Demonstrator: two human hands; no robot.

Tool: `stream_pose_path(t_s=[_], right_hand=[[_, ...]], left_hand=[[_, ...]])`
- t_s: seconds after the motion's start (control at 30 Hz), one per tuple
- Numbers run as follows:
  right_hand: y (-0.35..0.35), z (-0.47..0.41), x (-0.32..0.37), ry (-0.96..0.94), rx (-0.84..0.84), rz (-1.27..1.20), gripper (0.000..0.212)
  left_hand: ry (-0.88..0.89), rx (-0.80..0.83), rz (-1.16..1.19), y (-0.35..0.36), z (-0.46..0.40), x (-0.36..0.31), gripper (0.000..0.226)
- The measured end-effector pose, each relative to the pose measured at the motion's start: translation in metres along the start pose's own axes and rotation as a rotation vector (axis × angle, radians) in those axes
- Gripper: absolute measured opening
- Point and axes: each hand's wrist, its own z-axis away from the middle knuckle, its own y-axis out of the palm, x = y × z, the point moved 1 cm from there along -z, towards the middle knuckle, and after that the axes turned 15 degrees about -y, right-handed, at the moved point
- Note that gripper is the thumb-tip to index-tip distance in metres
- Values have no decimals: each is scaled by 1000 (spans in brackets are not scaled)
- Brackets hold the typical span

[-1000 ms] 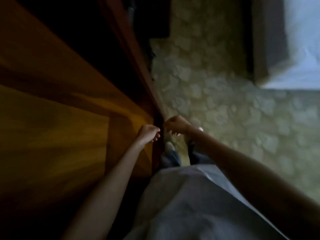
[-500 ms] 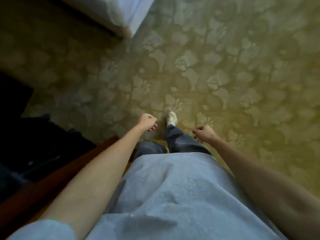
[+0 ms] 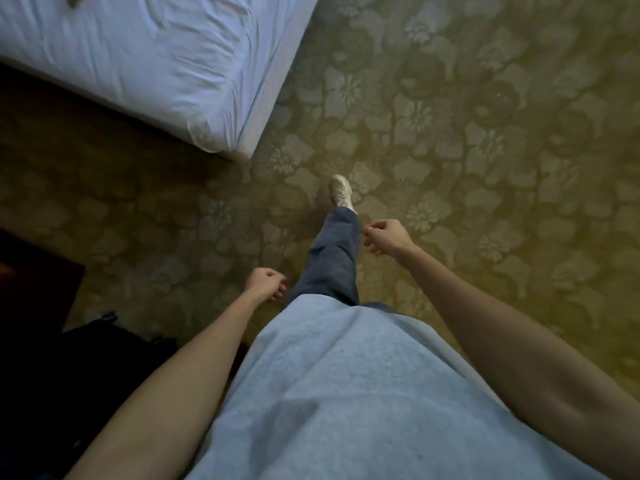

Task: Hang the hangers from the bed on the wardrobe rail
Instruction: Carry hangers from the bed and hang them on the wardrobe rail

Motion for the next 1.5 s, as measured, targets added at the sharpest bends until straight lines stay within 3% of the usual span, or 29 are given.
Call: stream_pose_path(t_s=[0.13, 0.27, 0.37, 0.63, 0.83, 0.97, 1.23, 1.5], right_hand=[[-39, -96, 83, -78, 35, 51, 18], [-99, -156, 121, 36, 73, 185, 22], [-160, -200, 147, 103, 29, 242, 26], [-285, -281, 201, 283, -117, 237, 27], [-307, -400, 270, 296, -39, 271, 26], [-297, -498, 365, 201, 75, 362, 22], [-213, -643, 577, -141, 400, 610, 21], [-86, -737, 691, -280, 559, 756, 18]], left_hand=[[-163, -10, 67, -28, -25, -39, 27], [-242, 19, 111, -63, -32, -120, 37], [-142, 59, 150, -94, -33, -233, 32], [339, 108, 139, -179, 5, -543, 17], [413, 45, 165, -247, -5, -676, 23], [244, 16, 252, -297, -41, -689, 18], [-146, -37, 530, -375, -94, -620, 26], [-343, 18, 840, -435, -154, -616, 21]])
